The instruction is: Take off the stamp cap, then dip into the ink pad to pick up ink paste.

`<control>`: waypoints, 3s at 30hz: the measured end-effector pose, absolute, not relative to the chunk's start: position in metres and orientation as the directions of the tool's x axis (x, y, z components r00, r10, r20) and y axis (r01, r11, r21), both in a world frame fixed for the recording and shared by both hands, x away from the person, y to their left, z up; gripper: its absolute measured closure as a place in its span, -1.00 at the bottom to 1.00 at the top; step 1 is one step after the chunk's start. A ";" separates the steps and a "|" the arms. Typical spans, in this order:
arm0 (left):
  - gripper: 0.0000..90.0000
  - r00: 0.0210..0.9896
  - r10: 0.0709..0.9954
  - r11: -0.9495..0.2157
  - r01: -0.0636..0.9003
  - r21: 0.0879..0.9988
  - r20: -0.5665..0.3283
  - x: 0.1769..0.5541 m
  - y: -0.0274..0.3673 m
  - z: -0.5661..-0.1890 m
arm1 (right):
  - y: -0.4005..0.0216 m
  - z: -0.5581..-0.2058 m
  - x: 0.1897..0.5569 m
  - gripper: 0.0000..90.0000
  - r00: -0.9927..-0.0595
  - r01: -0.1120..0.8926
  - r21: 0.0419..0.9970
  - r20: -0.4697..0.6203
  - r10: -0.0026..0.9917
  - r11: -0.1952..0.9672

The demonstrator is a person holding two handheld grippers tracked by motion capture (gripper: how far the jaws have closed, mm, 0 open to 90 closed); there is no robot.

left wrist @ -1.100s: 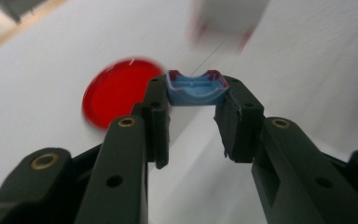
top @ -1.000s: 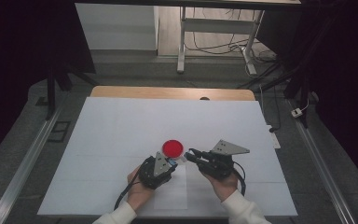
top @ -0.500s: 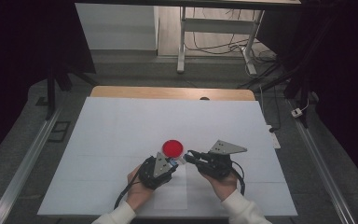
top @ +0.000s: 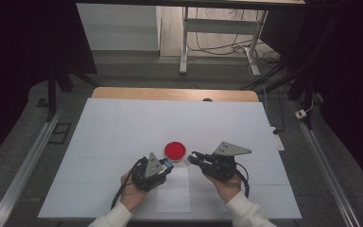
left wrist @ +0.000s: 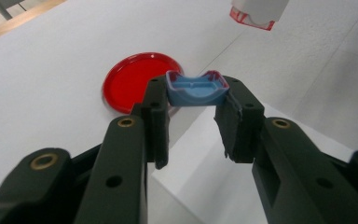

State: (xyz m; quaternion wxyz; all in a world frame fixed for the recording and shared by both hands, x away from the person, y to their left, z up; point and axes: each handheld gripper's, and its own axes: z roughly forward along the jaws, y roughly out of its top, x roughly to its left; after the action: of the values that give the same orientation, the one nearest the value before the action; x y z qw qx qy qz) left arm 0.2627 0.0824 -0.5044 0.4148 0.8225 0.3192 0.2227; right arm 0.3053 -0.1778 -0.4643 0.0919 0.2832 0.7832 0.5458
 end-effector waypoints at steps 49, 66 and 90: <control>0.44 0.612 0.790 -0.291 0.443 0.848 -0.048 0.233 0.204 -0.506 | -0.178 -0.458 0.315 0.66 -0.834 0.289 0.915 0.095 0.544 0.283; 0.44 0.611 0.790 -0.293 0.447 0.845 -0.050 0.234 0.204 -0.508 | -0.164 -0.454 0.332 0.66 -0.840 0.295 0.905 0.092 0.534 0.307; 0.44 0.609 0.791 -0.288 0.452 0.845 -0.056 0.235 0.205 -0.509 | -0.134 -0.454 0.358 0.66 -0.859 0.276 0.877 0.041 0.511 0.394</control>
State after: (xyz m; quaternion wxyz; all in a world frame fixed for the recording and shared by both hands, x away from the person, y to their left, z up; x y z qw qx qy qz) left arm 0.2349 0.2054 -0.5088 0.4441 0.7793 0.3986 0.1911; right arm 0.3581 -0.1340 -0.4536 0.1186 0.2381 0.8263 0.4966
